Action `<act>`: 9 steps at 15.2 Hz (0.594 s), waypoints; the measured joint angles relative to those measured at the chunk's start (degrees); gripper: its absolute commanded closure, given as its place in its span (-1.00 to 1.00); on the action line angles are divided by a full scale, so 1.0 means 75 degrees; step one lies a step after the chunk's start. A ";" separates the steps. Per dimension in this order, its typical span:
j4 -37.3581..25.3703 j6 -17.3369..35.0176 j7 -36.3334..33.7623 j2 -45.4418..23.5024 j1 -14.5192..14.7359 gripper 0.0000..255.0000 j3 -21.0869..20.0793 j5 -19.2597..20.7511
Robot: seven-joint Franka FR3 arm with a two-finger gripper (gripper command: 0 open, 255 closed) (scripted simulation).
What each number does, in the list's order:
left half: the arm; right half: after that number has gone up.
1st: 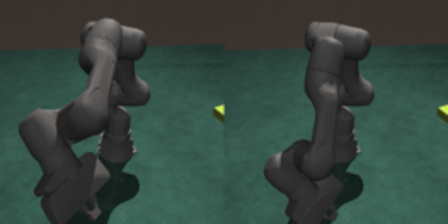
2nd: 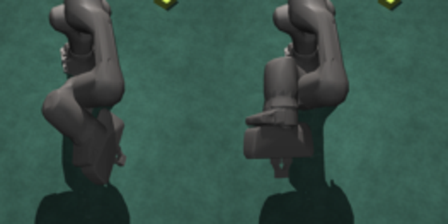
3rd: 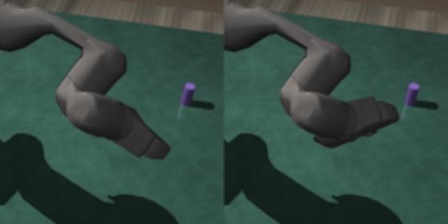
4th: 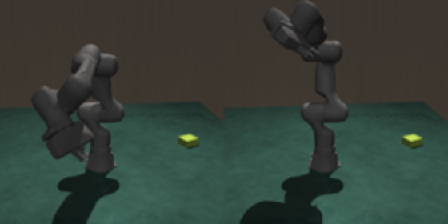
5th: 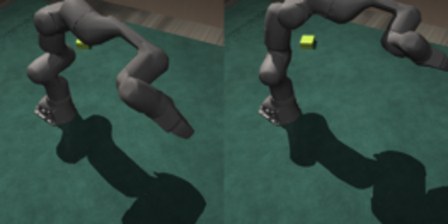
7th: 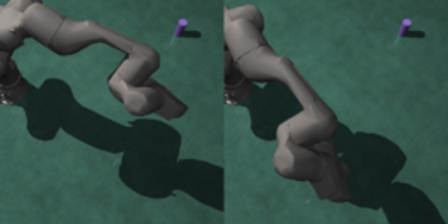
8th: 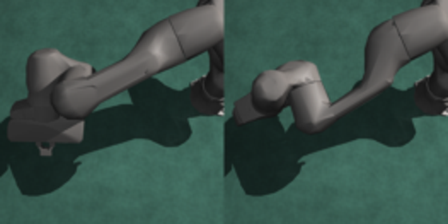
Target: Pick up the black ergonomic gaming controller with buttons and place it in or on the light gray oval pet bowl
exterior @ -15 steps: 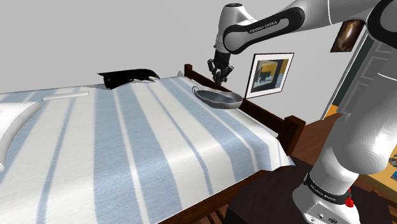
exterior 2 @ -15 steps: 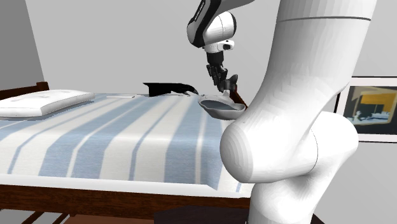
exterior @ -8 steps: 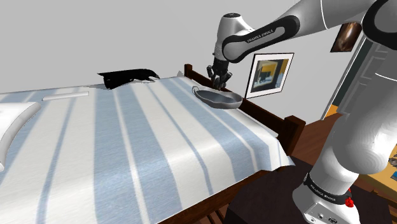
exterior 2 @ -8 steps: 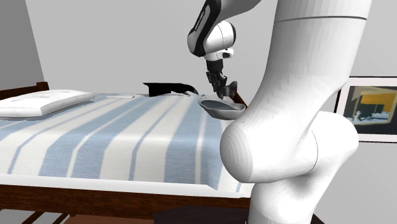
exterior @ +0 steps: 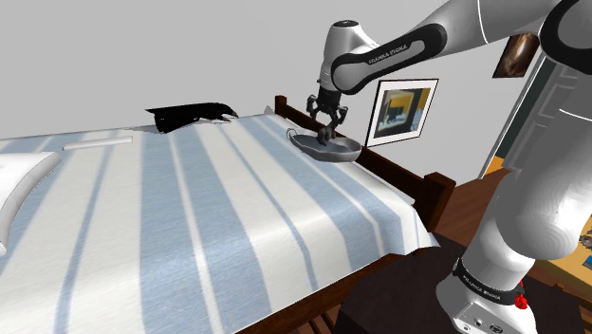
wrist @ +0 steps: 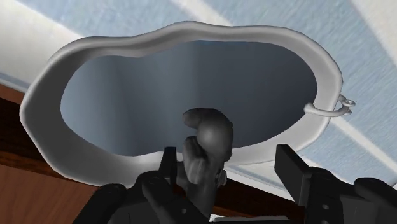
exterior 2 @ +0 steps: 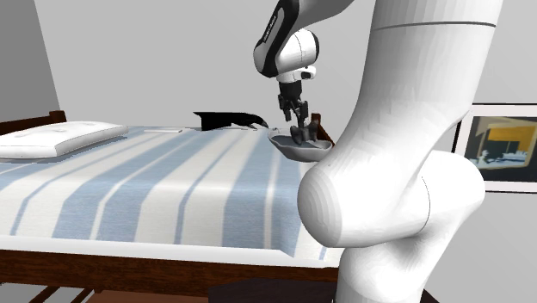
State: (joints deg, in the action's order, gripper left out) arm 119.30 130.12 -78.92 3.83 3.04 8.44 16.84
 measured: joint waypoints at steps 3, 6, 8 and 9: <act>0.0000 0.0001 0.0000 0.0000 0.0000 -1.00 0.0000 0.0000; -0.0075 -0.0294 -0.0006 0.0214 0.0039 -1.00 -0.0048 -0.0008; -0.0202 -0.0658 -0.0017 0.0439 0.0085 -1.00 -0.0110 -0.0020; -0.0263 -0.0759 0.0002 0.0481 0.0092 -1.00 -0.0118 -0.0032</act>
State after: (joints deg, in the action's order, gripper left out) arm 117.33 124.43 -78.91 7.44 3.73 7.56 16.60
